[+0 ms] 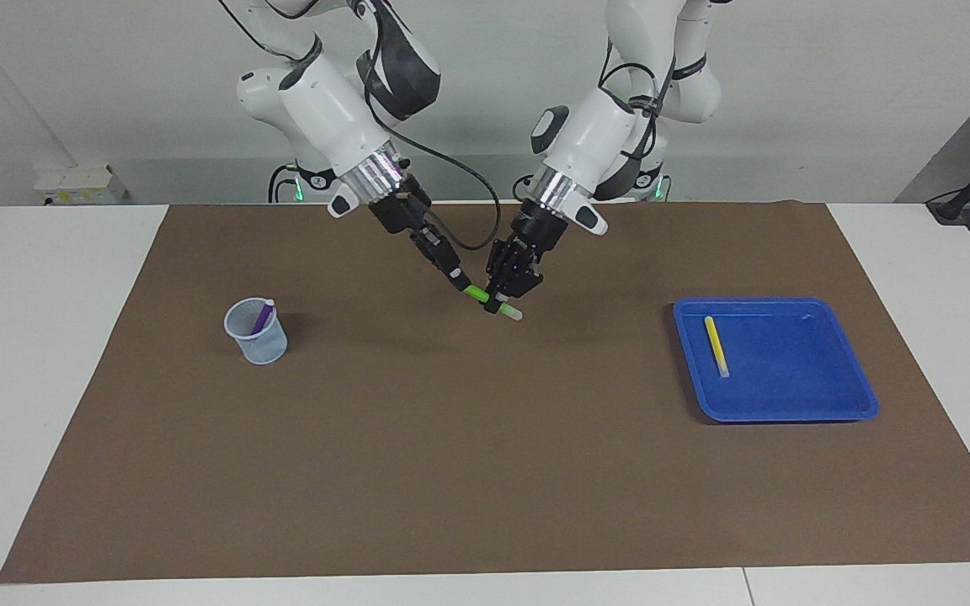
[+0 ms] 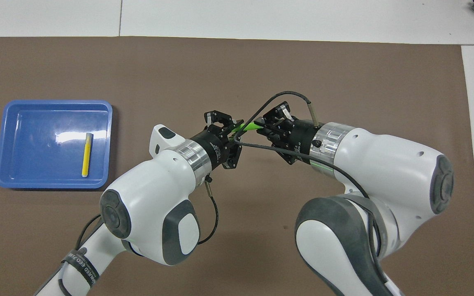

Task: Right arm passes pens to left for tray arrangement
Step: 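Grasp the green pen with the left gripper while the right gripper releases it, then carry the green pen to the tray while the right gripper returns to the cup, then lay the green pen in the tray while the right gripper grasps the purple pen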

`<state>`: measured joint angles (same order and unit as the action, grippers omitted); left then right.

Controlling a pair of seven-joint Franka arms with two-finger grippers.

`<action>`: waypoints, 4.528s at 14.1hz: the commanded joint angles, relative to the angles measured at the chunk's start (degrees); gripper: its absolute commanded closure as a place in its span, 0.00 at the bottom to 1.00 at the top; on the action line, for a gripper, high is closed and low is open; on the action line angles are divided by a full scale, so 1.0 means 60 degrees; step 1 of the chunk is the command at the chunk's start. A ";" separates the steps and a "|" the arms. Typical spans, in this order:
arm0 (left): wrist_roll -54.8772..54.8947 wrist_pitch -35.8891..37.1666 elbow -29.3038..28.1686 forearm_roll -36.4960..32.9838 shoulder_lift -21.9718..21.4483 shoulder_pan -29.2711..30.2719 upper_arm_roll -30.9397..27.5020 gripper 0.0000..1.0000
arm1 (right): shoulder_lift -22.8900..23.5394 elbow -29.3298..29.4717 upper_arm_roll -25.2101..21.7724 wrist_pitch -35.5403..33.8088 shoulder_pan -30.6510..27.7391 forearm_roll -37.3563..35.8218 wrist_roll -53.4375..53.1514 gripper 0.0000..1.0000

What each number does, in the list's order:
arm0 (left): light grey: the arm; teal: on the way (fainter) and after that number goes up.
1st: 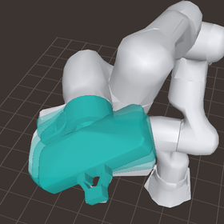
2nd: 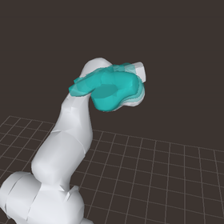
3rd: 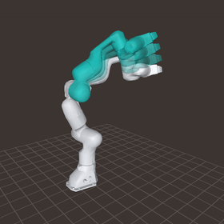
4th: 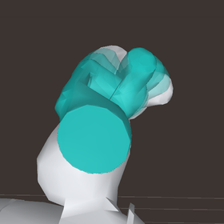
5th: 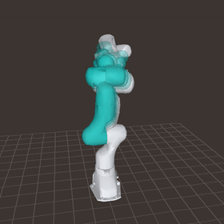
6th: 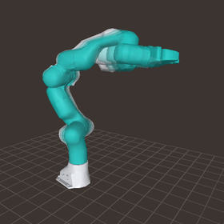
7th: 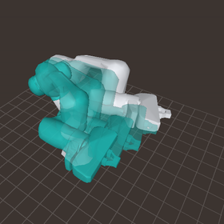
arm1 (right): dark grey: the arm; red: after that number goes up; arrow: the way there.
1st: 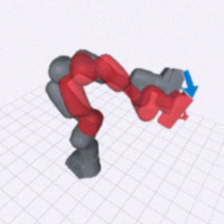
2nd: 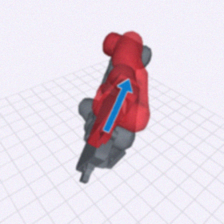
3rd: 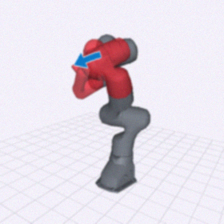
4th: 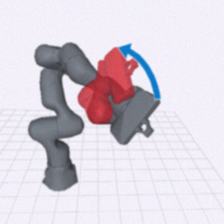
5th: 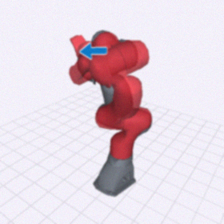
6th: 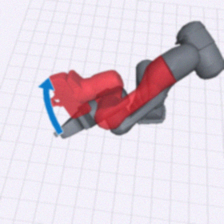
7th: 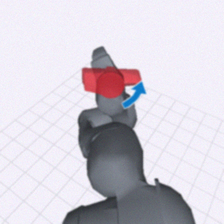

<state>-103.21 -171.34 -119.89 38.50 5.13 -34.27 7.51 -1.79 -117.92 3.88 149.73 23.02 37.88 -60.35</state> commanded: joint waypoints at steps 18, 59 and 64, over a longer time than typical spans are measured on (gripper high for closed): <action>1.0295 0.9434 0.1112 -0.2076 -0.0563 0.3951 -0.0183 1.00 | -0.0829 -0.0737 -0.0046 -0.5413 -0.3323 -0.5812 1.1064 0.16; 1.9927 0.6349 0.0133 -0.6680 0.1576 0.8407 -0.0183 0.48 | 0.0343 0.1090 -0.0046 -0.7841 -0.5083 -0.5743 1.0262 1.00; 1.9460 0.7752 0.1039 -0.6241 0.1518 0.8188 -0.0168 0.43 | 0.0182 0.2467 0.0041 -0.9453 -0.4980 -0.5728 1.0263 1.00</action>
<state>15.37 -129.73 -116.49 -0.02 15.07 15.33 6.27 -0.94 -107.11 3.70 96.78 -6.88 4.08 -0.15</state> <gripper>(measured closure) 0.396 0.815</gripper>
